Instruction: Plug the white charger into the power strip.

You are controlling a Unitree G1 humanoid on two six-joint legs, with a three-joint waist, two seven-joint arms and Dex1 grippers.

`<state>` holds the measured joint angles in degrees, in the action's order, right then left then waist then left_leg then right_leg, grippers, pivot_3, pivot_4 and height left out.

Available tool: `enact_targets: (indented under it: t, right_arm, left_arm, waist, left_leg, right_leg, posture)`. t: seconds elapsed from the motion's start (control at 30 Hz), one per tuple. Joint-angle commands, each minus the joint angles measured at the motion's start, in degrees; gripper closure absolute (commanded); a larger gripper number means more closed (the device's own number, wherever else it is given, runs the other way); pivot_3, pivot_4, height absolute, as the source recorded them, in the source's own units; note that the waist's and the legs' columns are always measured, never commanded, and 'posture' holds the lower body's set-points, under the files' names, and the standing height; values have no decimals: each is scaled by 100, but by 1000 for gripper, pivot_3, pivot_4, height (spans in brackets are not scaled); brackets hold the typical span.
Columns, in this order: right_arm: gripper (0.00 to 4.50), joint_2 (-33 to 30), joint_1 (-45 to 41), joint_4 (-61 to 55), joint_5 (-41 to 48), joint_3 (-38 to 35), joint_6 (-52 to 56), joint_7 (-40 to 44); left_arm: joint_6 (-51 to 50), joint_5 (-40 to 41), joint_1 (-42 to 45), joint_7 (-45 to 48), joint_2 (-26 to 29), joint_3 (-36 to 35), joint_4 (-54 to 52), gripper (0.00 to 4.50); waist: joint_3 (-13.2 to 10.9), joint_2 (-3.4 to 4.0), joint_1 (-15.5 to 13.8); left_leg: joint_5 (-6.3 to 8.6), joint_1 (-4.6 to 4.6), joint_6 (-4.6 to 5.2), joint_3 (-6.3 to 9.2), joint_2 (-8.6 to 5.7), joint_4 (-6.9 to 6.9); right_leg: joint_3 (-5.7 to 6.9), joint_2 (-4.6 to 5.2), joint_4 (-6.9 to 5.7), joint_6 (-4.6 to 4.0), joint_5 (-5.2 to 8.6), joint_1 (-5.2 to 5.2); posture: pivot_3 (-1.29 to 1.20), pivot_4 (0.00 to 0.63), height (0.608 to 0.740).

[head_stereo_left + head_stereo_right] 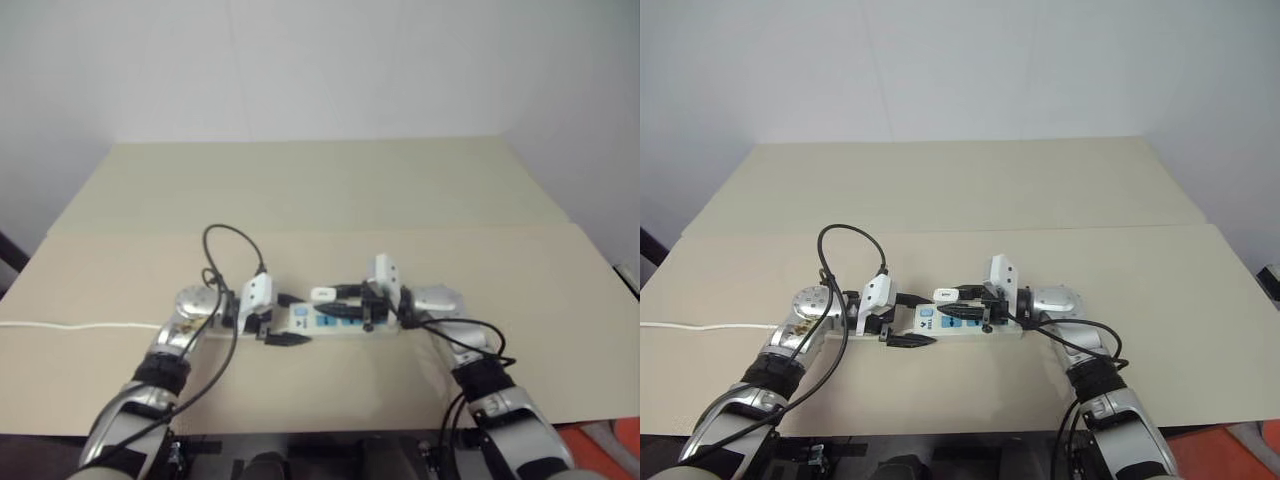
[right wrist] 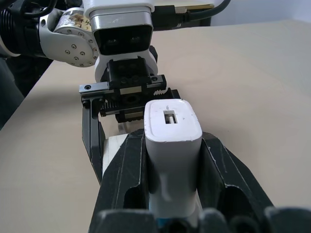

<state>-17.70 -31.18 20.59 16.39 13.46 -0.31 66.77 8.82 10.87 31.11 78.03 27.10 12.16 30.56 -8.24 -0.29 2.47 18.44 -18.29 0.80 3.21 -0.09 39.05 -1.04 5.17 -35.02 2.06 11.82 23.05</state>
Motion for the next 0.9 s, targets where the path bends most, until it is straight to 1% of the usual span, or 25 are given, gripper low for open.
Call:
enact_targets:
  t: [0.03, 0.07, 0.2, 0.3, 0.5, 0.7, 0.9]
  right_arm:
    - [3419, -52, 94, 210, -297, 167, 102, 11]
    - [3419, -98, 122, 263, -323, 143, 69, 10]
    - [3419, -693, 403, 624, -498, 19, -244, 200]
    - [3419, -897, 479, 861, -550, 9, -410, 242]
    - [3419, -957, 428, 1104, -487, 28, -416, 204]
    - [3419, -1063, 151, 1861, -613, 93, -459, 188]
    - [3419, -1119, 86, 2156, -650, 176, -540, 268]
  left_arm:
    - [21, -131, -28, -70, 105, -37, -6, 1230]
    - [18, -129, -38, -71, 108, -41, -17, 1230]
    - [17, -104, -135, -53, 190, -77, -71, 1230]
    - [4, -96, -155, -46, 232, -86, -91, 1230]
    - [-1, -79, -171, -44, 293, -88, -101, 1230]
    - [-27, -63, -223, -65, 350, -114, -174, 1230]
    - [-48, -40, -263, -99, 381, -120, -228, 1230]
  waist:
    - [0, 0, 1]
    - [0, 0, 1]
    - [2, -3, -19]
    - [4, -7, -57]
    - [12, -19, -83]
    - [26, -36, -86]
    - [46, -49, -80]
  left_leg:
    - [0, 2, -1, 1, 0, -2]
    - [-1, 3, -1, 1, 1, -3]
    - [0, 2, -1, 0, 0, -5]
    - [0, -1, -1, 2, -1, -7]
    - [0, 0, -1, 0, -2, -8]
    - [0, 9, -1, -1, -2, -8]
    - [0, 26, -1, 0, -1, -9]
  right_leg:
    - [0, -1, -2, -1, 1, 0]
    - [0, 0, -2, -2, 1, 0]
    - [0, 2, -1, -1, 1, -1]
    - [2, 4, 1, 0, 1, -2]
    - [2, 5, 4, 0, 1, -4]
    - [1, 5, 7, -1, 2, -9]
    - [1, 5, 9, -1, 3, -28]
  posture:
    - [0, 150, 740]
    - [0, 150, 740]
    - [0, 150, 740]
    - [0, 150, 740]
    - [0, 150, 740]
    - [0, 150, 740]
    - [0, 150, 740]
